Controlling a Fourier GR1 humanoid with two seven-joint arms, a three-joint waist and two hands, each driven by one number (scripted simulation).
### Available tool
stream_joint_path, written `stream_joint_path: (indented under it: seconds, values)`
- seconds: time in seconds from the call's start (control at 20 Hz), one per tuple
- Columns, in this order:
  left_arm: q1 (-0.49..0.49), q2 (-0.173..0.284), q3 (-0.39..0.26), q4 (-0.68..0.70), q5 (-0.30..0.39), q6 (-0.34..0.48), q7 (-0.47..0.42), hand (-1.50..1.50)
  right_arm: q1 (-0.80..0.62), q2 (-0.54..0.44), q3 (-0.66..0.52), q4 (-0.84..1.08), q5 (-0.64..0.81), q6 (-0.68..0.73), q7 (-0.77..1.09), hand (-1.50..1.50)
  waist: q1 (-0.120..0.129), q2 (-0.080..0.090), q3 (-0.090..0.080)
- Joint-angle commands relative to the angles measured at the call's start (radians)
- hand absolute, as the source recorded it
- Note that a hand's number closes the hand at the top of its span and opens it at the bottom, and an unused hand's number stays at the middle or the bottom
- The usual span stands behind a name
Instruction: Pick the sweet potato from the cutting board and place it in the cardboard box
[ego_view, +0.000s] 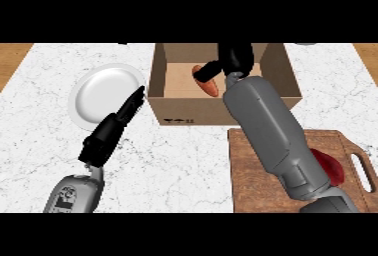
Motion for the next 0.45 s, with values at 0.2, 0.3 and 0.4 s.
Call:
stream_joint_path:
  seconds: [0.2, 0.3, 0.4]
  values:
    - [0.007, 0.007, 0.014, 0.000, 0.006, -0.004, 0.005, 0.00, 0.040, 0.005, -0.163, -0.094, -0.229, -0.227, -0.204, -1.50, -0.008, -0.003, 0.001]
    - [0.036, -0.001, 0.011, 0.011, 0.005, 0.003, -0.027, 0.00, 0.085, 0.005, -0.225, -0.158, -0.312, -0.216, -0.294, -1.50, -0.021, -0.005, 0.001]
    - [-0.014, -0.009, 0.017, -0.007, 0.010, 0.008, 0.029, 0.00, 0.079, -0.030, -0.273, -0.170, -0.373, -0.173, -0.328, -1.50, -0.024, -0.006, 0.001]
